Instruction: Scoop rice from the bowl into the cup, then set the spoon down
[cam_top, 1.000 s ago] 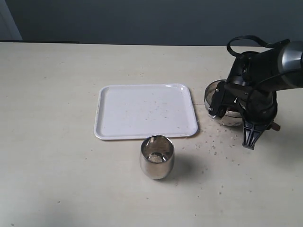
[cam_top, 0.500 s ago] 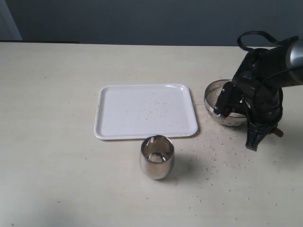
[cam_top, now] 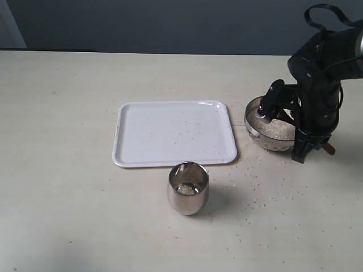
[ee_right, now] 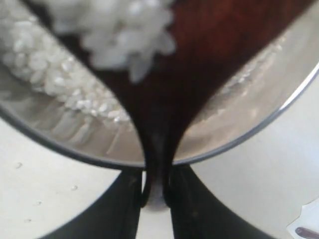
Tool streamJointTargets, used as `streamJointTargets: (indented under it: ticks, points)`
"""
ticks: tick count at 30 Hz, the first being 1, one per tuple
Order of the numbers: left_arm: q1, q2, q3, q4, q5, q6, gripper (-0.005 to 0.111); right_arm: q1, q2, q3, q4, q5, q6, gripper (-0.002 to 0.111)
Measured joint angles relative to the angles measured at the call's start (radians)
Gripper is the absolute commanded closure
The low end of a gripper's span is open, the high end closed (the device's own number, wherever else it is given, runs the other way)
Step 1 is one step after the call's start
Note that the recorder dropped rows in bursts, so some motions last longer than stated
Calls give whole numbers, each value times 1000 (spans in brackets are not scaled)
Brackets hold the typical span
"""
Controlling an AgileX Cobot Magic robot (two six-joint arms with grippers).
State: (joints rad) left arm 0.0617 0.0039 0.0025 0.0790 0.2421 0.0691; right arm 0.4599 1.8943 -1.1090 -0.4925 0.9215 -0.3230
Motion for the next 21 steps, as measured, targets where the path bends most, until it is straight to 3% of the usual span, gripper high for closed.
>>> streamJointTargets:
  ticks: [21]
  points:
    - [0,0,0,0,0,0,106,-16,17,-89,59,130,-61,109]
